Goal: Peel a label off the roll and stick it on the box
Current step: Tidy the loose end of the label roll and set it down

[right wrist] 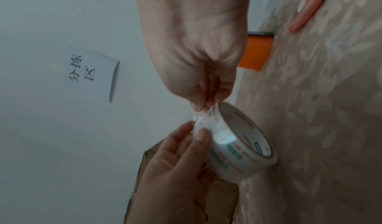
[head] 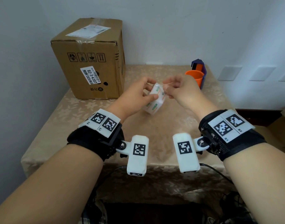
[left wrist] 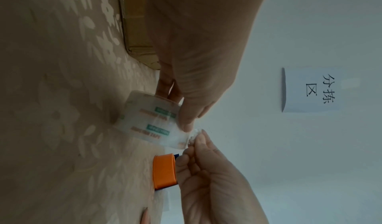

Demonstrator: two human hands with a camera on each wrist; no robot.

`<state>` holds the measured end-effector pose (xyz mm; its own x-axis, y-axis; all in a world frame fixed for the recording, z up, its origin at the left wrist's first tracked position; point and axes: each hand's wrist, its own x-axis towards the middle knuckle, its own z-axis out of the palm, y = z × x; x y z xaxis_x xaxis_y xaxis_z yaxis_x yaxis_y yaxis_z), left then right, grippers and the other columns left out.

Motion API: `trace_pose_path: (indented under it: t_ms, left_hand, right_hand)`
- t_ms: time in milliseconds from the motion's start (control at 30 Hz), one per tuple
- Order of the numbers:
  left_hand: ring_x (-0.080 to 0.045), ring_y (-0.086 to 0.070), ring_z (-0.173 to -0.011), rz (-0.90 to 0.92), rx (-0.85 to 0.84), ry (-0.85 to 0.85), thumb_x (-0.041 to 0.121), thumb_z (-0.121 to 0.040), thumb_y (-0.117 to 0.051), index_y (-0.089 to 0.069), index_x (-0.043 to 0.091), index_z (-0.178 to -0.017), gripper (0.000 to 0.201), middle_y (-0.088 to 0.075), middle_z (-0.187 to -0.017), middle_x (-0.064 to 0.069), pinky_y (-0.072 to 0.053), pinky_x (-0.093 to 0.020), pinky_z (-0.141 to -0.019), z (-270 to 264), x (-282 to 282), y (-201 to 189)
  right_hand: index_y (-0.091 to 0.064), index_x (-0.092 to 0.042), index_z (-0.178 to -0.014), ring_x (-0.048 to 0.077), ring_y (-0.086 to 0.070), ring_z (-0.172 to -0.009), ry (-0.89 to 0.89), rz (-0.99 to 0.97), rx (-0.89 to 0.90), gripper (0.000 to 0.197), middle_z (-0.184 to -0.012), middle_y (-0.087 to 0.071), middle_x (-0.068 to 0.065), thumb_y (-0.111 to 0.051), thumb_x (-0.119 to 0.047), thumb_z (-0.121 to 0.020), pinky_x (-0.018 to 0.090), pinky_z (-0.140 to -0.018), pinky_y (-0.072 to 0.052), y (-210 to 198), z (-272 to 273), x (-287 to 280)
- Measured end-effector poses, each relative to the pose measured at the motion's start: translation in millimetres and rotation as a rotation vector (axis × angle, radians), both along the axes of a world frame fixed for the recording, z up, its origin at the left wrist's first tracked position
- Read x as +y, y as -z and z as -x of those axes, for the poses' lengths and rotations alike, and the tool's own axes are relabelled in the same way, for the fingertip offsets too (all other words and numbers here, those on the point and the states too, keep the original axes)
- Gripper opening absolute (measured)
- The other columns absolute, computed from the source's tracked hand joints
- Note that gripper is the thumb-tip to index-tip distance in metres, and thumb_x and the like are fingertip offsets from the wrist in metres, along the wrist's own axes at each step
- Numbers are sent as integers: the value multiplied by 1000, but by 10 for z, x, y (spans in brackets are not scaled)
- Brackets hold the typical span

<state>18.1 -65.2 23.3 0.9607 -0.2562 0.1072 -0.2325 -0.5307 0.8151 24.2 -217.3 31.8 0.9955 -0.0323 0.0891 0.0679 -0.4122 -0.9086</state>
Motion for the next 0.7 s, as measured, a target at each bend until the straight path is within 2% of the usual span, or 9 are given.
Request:
trace_pose_path:
  t_ms: [67, 133, 267, 367, 433, 567, 633, 700]
  left_hand:
    - [-7, -56, -70, -62, -60, -2, 17, -88, -62, -49, 19, -123, 37, -57, -103, 7, -47, -18, -63, -10, -4, 0]
    - [-3, -52, -65, -114, -116, -11, 18, -89, -61, -49, 18, -124, 37, -56, -104, 7, -44, -16, -60, -24, 0, 6]
    - [-1, -53, -68, -134, -114, -13, 18, -90, -59, -49, 20, -125, 37, -55, -107, 8, -43, -14, -60, -36, 25, 47]
    - [-2, -53, -68, -139, -93, -11, 19, -90, -59, -49, 21, -126, 37, -56, -110, 7, -43, -14, -60, -32, 27, 71]
    - [-2, -53, -69, -145, -84, -10, 20, -90, -59, -49, 21, -126, 38, -57, -111, 7, -43, -15, -60, -31, 29, 74]
    - [-3, -56, -72, -151, -88, -3, 21, -89, -61, -51, 22, -125, 38, -62, -116, 4, -46, -16, -64, -30, 29, 65]
    - [0, -55, -73, -131, -93, -4, 22, -89, -61, -53, 22, -124, 37, -64, -117, 2, -47, -17, -68, -27, 32, 45]
    - [4, -54, -72, -112, -98, -5, 21, -89, -61, -54, 22, -124, 36, -65, -117, 1, -46, -14, -69, -17, 35, 22]
  right_hand:
    - [-64, -6, -100, 10, -56, -64, -29, -55, 48, 14, -71, -60, 1, -59, -3, -87, 25, -66, -49, 9, 6, -6]
    - [-66, -6, -94, 11, -53, -62, -44, -55, 62, 10, -69, -59, 2, -60, -3, -87, 23, -64, -47, 16, 9, 10]
    - [-67, -7, -93, 14, -51, -64, -20, 18, 44, 9, -67, -56, -3, -61, -8, -87, 27, -66, -46, 38, -11, 20]
    - [-69, -9, -95, 6, -44, -56, -11, 97, 40, 12, -63, -49, -6, -62, -12, -86, 20, -55, -36, 37, -29, -2]
    - [-70, -9, -94, 7, -45, -55, 7, 106, 49, 13, -62, -52, -5, -63, -12, -84, 19, -53, -36, 26, -45, -6]
    - [-66, -2, -97, 12, -57, -59, -26, 75, 54, 15, -65, -60, 2, -60, -10, -86, 24, -64, -52, 25, -25, 5]
    - [-67, -2, -93, 16, -59, -63, -51, 88, 9, 17, -66, -60, 3, -66, -15, -84, 29, -68, -54, 30, -8, 11]
    - [-68, -1, -91, 20, -59, -71, -43, 130, -17, 18, -70, -60, 5, -69, -16, -81, 37, -76, -53, 38, -6, 15]
